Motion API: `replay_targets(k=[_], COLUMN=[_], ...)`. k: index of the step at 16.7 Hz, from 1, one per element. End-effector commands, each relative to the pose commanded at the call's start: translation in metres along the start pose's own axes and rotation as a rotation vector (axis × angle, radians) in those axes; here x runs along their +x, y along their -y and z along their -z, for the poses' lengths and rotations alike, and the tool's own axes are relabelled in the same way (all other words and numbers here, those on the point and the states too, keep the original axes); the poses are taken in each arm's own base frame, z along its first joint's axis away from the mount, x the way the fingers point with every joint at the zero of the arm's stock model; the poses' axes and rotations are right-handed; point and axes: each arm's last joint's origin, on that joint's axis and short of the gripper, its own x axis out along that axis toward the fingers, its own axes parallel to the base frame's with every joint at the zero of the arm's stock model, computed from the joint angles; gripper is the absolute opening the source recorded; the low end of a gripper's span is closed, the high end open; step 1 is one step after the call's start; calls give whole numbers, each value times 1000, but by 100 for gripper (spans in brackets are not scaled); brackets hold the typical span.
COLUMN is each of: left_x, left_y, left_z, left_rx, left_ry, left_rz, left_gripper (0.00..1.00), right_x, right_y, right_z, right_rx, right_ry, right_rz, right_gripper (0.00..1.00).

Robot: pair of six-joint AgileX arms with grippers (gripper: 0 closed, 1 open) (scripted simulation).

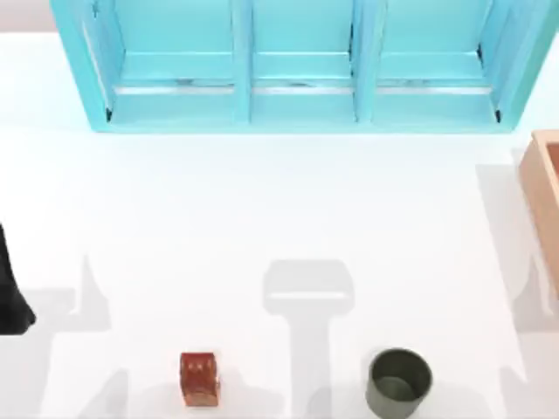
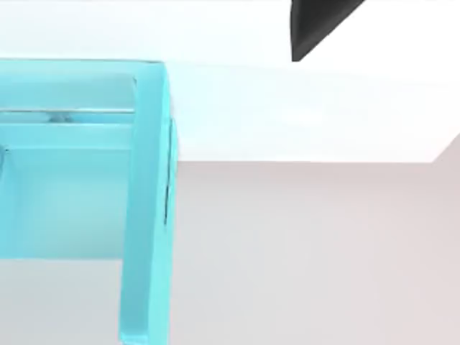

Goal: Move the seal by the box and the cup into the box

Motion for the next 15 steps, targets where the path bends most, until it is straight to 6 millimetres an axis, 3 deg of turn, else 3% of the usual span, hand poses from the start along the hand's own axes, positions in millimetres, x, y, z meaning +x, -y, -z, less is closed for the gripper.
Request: replay_targets(k=[3, 6, 11, 15], left_x=[0, 0, 0, 0], left_y=[0, 0, 0, 0], left_z=[0, 0, 0, 0], left_rx=[0, 0, 0, 0], left_ry=[0, 0, 0, 0], left_rz=[0, 0, 0, 0], left_gripper=[100, 100, 100, 100], right_x=[0, 0, 11, 35], right_y=[-1, -7, -30, -63], right_z=[-2, -20, -76, -125], right_rx=[3, 34, 138, 218], right_ry=[-3, -41, -239, -479], right_rz=[-9, -81, -273, -408], right_gripper=[100, 100, 100, 100])
